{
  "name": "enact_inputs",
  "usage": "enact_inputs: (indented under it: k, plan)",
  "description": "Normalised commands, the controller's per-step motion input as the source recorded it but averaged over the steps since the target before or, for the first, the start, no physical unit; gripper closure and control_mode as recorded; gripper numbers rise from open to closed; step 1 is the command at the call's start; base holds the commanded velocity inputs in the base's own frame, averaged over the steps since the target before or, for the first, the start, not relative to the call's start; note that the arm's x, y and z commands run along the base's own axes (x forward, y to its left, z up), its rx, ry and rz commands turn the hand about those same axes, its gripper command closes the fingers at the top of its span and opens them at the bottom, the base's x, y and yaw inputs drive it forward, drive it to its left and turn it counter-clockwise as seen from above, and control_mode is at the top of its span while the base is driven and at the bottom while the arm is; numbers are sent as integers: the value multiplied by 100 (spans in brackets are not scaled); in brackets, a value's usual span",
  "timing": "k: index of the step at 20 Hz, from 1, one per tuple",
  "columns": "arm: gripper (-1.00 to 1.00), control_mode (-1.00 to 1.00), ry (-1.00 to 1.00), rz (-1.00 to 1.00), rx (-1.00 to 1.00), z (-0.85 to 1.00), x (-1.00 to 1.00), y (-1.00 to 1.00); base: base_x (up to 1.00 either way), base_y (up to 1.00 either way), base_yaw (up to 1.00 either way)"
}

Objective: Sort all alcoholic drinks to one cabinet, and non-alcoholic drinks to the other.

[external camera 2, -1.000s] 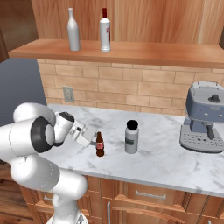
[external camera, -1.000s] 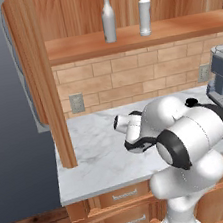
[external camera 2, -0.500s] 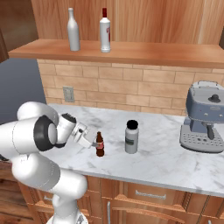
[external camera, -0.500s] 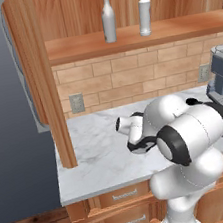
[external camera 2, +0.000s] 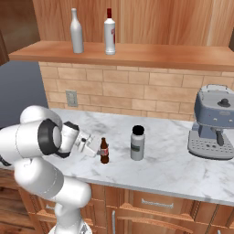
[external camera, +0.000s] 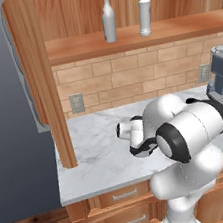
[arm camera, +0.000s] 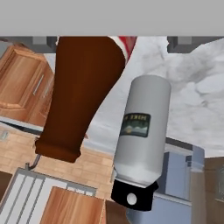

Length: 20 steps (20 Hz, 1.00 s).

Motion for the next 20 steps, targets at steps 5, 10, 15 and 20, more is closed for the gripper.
enact_inputs:
  k: [5, 10, 15, 20]
  plan:
    - [100, -100, 0, 0, -5, -3, 0, 0, 0, 0, 0]
    - [100, -100, -1, 0, -3, 24, -27, -1, 0, 0, 0]
    - [100, -100, -4, 0, 0, 68, -65, -1, 0, 0, 0]
    - [100, -100, 0, 4, 0, 93, -64, 0, 0, 0, 0]
